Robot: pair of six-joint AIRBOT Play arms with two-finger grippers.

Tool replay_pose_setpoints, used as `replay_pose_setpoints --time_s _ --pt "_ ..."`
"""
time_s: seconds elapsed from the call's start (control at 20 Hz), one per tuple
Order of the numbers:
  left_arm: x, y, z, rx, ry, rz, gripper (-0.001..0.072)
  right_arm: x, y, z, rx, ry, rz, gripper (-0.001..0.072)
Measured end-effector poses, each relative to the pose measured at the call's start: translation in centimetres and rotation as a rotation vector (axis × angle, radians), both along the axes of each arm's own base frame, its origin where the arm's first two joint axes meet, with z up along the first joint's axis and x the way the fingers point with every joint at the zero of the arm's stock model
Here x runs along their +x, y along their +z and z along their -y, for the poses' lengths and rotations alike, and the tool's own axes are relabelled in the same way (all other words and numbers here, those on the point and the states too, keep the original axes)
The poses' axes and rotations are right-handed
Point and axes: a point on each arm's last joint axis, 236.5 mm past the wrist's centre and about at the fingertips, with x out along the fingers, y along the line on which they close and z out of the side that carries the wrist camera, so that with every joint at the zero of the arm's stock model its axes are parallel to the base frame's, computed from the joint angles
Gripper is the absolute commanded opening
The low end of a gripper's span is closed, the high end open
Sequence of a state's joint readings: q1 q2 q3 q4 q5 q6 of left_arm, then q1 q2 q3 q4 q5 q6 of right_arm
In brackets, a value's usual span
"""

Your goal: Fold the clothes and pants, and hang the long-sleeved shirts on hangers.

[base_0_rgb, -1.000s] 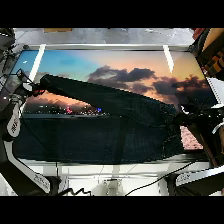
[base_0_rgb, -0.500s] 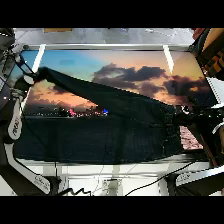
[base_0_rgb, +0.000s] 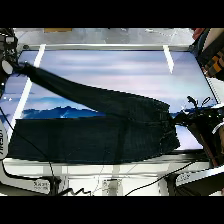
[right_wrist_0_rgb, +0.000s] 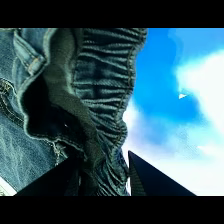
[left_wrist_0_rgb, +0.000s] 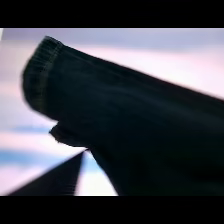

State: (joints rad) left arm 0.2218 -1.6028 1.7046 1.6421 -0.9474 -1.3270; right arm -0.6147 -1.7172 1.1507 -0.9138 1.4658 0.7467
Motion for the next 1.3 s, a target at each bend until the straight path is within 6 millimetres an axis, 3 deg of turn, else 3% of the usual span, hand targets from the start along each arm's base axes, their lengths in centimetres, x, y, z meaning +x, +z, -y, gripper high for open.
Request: replay_pose_setpoints --time_s 0.2,0.65,0.85,0.9,1.0,1.3 --pt "-4.9 -3.9 -2.8 -0.018 0.102 -0.233 0.0698 0.0 0.0 0.0 0.000 0.000 0.000 0.0329" --pt "-7.6 -9.8 -7.3 -0.191 0.456 -0.322 0.0695 0.3 -0.2 0.3 -0.014 -0.010 0.010 0.0328" --pt "-7.1 -12.2 -8.5 -0.291 0.625 -0.277 0.0694 0.4 -0.2 0.3 -0.016 -0.011 0.011 0.0329" --pt "-6.7 -12.9 -8.4 -0.328 0.654 -0.266 0.0661 0.4 -0.3 0.3 -0.018 -0.013 0.013 0.0328" --pt "-5.6 -14.2 -7.7 -0.408 0.685 -0.239 0.0577 0.6 -0.4 0.5 -0.025 -0.017 0.017 0.0328" --pt "-2.5 -16.6 -6.0 -0.572 0.723 -0.165 0.0577 0.8 -0.5 0.7 -0.035 -0.025 0.024 0.0328"
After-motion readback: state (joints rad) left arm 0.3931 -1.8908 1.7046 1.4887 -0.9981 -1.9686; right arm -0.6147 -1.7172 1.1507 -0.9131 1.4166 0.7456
